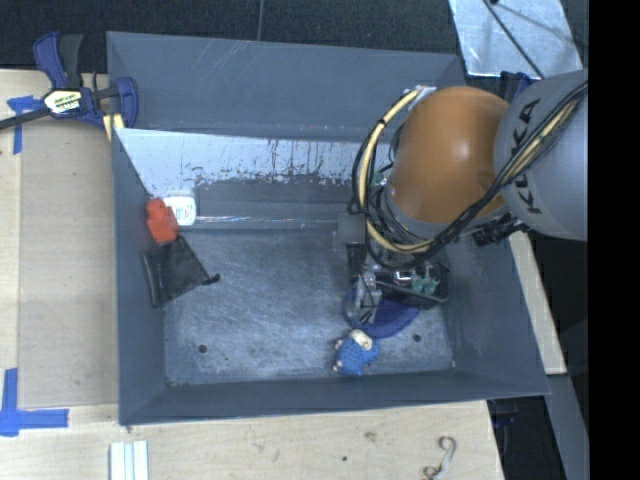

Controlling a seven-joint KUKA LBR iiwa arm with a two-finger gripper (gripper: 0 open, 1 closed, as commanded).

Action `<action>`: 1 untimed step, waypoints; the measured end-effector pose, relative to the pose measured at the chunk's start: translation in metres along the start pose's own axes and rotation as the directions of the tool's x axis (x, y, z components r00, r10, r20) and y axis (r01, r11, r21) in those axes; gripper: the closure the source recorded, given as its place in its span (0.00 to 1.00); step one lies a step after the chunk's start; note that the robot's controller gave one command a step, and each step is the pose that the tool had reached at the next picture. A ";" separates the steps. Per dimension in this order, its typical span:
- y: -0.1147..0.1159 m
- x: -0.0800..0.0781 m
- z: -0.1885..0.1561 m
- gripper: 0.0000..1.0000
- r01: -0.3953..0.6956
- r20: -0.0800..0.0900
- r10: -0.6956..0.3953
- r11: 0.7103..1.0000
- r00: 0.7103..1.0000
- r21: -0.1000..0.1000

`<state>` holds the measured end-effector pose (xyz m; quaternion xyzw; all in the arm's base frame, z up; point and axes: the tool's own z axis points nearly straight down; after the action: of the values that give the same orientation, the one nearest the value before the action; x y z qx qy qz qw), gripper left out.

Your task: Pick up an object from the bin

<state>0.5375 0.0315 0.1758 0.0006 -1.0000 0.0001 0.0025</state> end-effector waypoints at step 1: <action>-0.087 -0.009 0.039 0.00 0.056 0.004 -0.056 0.998 0.998 0.003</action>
Offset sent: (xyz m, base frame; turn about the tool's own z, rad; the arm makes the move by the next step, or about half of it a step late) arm 0.0095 -0.0810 -0.0370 -0.0640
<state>0.5469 -0.0558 0.1367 0.0285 -0.9996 0.0016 0.0005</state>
